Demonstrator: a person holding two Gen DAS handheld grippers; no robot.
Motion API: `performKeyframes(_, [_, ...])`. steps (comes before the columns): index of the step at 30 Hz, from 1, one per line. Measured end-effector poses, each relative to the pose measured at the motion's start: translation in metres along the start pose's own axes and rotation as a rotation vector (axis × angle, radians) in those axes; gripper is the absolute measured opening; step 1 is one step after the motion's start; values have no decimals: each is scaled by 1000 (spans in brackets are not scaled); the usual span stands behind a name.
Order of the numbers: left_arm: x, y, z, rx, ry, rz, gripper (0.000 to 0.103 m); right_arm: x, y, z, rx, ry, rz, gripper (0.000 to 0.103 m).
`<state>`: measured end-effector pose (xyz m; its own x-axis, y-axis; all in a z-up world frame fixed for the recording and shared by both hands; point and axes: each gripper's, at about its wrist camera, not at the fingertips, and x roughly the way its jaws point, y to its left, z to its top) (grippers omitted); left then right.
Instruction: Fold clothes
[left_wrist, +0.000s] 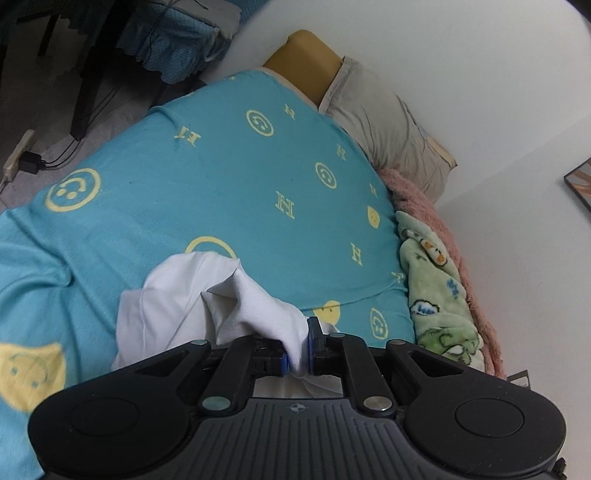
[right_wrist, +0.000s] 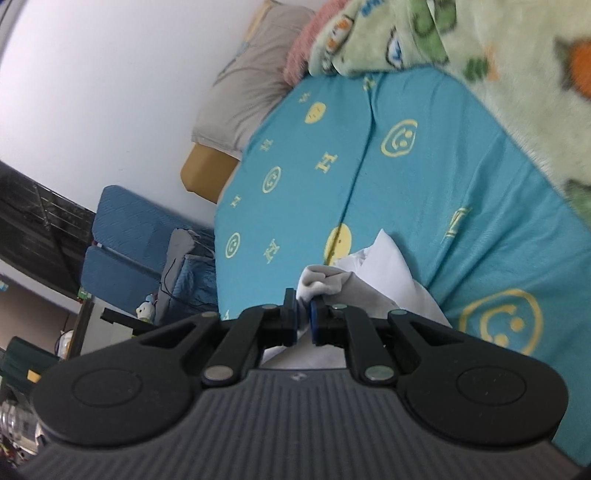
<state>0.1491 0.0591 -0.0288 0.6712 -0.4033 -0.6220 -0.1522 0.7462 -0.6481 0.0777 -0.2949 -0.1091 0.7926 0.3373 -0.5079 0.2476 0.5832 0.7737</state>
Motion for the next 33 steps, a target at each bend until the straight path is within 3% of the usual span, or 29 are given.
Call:
performKeyframes(4, [31, 15, 7, 21, -11, -11, 10, 30, -13, 8, 15, 38, 5, 11])
performKeyframes(10, [63, 38, 19, -52, 20, -29, 10, 72, -28, 18, 24, 92, 6, 12])
performKeyframes(17, [74, 40, 24, -15, 18, -27, 10, 87, -32, 24, 27, 113, 14, 12])
performKeyframes(18, [73, 39, 24, -10, 17, -35, 13, 86, -31, 24, 27, 111, 16, 12])
performKeyframes(20, [69, 33, 23, 42, 15, -59, 33, 82, -29, 23, 20, 104, 15, 14])
performKeyframes(21, [66, 29, 22, 75, 15, -70, 52, 79, -26, 21, 3, 100, 18, 19])
performKeyframes(22, [62, 24, 21, 117, 10, -74, 64, 76, -24, 19, -15, 96, 22, 38])
performKeyframes(23, [57, 18, 18, 170, 0, -71, 66, 73, -20, 17, -32, 90, 31, 54])
performKeyframes(24, [52, 12, 14, 222, -14, -65, 70, 70, -16, 14, -45, 78, 41, 83])
performKeyframes(25, [46, 6, 8, 272, -31, -56, 76, 66, -12, 10, -57, 64, 50, 88])
performKeyframes(27, [42, -2, 1, 327, -34, -24, 81, 62, -2, 5, -112, 64, 67, 88])
performKeyframes(32, [47, -15, -10, 422, -36, 55, 81, 61, 19, -5, -319, 54, 66, 86])
performKeyframes(33, [51, -15, -10, 443, -44, 73, 81, 66, 21, -6, -370, 57, 37, 77])
